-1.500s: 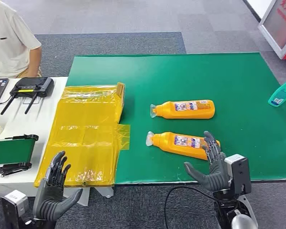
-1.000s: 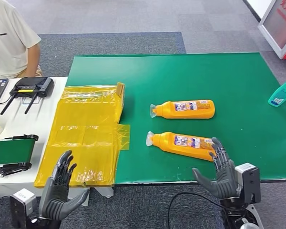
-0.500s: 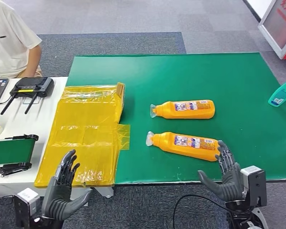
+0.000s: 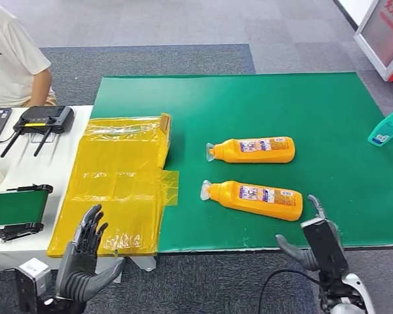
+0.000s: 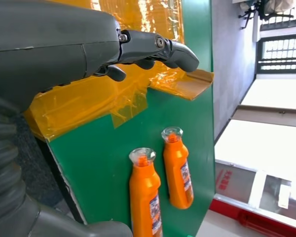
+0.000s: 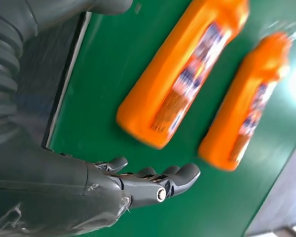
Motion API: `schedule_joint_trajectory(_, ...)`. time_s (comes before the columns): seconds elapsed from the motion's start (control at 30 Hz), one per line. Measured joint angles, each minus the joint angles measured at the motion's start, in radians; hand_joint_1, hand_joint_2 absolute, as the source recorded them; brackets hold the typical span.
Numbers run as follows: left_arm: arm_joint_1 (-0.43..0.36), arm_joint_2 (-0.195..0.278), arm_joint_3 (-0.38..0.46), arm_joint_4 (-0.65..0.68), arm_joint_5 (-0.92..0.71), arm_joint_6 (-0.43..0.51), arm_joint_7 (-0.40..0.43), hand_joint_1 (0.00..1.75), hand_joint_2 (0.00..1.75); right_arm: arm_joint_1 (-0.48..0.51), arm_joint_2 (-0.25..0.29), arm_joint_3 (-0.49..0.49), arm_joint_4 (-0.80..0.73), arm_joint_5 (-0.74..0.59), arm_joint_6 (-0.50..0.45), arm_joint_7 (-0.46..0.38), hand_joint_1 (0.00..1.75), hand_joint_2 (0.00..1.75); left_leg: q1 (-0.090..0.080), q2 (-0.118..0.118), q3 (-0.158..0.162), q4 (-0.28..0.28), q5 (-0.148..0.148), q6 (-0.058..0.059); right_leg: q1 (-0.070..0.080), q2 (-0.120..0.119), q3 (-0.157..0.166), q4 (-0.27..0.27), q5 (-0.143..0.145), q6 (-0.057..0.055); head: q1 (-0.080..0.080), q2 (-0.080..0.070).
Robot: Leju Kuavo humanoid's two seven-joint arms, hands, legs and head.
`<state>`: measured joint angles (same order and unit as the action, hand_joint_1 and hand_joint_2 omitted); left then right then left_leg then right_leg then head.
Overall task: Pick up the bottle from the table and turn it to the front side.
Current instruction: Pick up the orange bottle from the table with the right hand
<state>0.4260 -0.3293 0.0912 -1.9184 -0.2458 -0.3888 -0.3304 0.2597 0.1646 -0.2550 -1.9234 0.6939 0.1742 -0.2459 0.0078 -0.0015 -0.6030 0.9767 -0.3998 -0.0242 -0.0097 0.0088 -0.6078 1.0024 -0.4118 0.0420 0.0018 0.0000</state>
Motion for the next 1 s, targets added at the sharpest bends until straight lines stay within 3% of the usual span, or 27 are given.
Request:
schedule_joint_trajectory(0.13, -0.014, 0.007, 0.027, -0.016, 0.027, -0.033, 0.000, 0.00, 1.75, -0.096, -0.054, 0.103, 0.051, 0.212, -0.071, 0.110, 0.00, 1.75, 0.000, 0.000, 0.001, 0.000, 0.001, -0.001, 0.000, 0.000, 0.000, 0.000, 0.001, 0.000, 0.000, 0.000)
schedule_joint_trajectory(0.33, -0.050, 0.014, 0.051, -0.018, 0.020, -0.056, -0.001, 0.00, 1.75, -0.271, -0.108, 0.250, 0.196, 0.386, -0.138, 0.201, 0.00, 1.75, 0.000, 0.000, 0.001, 0.000, 0.004, 0.000, 0.000, 0.000, 0.000, 0.000, 0.003, -0.001, 0.000, 0.000)
schedule_joint_trajectory(0.7, -0.072, 0.032, 0.050, -0.018, 0.046, -0.023, 0.000, 0.00, 1.75, -0.391, -0.180, 0.335, 0.341, 0.413, -0.085, 0.226, 0.00, 1.75, 0.000, 0.000, 0.000, 0.000, 0.004, 0.000, 0.000, 0.000, -0.001, 0.000, 0.003, -0.001, 0.000, 0.000)
schedule_joint_trajectory(1.0, -0.074, 0.050, 0.052, -0.018, 0.078, -0.021, -0.005, 0.00, 1.75, -0.451, -0.293, 0.391, 0.407, 0.320, 0.011, 0.257, 0.00, 1.75, 0.000, 0.000, 0.000, 0.000, 0.004, 0.000, 0.000, -0.001, -0.001, 0.000, 0.003, 0.000, 0.000, 0.000)
